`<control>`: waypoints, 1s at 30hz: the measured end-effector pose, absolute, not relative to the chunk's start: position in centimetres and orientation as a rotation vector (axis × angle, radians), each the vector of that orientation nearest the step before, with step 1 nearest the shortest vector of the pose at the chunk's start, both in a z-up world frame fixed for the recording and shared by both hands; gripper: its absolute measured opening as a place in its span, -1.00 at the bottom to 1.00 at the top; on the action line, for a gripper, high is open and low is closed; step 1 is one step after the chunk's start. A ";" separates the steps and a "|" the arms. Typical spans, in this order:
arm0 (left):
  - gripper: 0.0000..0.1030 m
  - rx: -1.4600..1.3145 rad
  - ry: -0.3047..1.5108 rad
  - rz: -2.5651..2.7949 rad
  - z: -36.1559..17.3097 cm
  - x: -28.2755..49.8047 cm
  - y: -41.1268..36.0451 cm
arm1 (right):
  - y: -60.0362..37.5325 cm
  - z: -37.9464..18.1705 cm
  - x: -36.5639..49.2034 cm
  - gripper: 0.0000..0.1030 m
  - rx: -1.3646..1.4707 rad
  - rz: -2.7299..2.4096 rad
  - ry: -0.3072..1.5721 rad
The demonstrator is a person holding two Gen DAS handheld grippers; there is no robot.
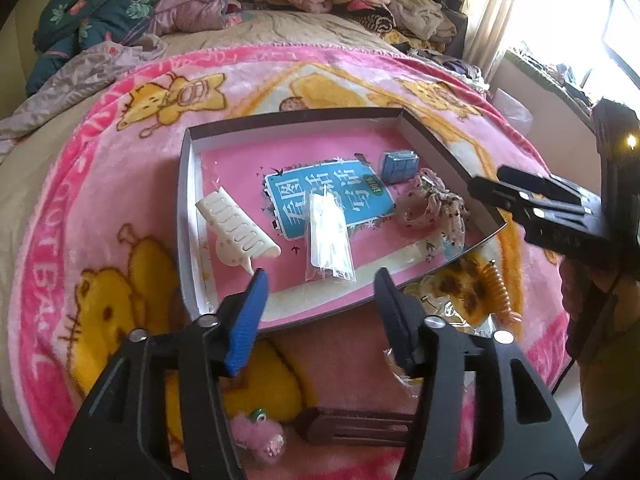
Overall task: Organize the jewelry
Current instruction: 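Lower the red-bead bag and bead packet into the grey box and release, then move both grippers back toward the accessories in front of the box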
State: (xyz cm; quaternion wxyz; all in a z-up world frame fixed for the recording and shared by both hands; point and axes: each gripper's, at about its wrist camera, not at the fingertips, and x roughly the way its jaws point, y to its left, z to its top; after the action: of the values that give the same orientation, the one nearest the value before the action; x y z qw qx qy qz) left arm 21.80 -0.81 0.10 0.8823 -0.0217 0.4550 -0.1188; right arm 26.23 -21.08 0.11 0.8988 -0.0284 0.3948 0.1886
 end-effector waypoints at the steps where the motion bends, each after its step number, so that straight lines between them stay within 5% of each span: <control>1: -0.02 -0.047 0.942 -0.250 0.3 21.6 -0.8 | -21.3 0.2 25.7 0.48 -0.055 0.387 0.811; 11: 0.42 -0.038 0.886 -0.244 1.8 18.9 -1.3 | -23.2 1.6 21.1 0.60 -0.029 0.340 0.767; 30: 0.55 -0.035 0.828 -0.221 3.4 13.6 -2.1 | -26.7 3.6 14.5 0.64 -0.034 0.316 0.704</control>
State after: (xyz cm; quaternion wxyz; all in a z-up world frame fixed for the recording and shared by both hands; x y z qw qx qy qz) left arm 13.63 -2.14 3.43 0.9094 -0.0170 0.4015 -0.1072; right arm 14.55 -26.66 3.59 0.9263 -0.0167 0.3435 0.1541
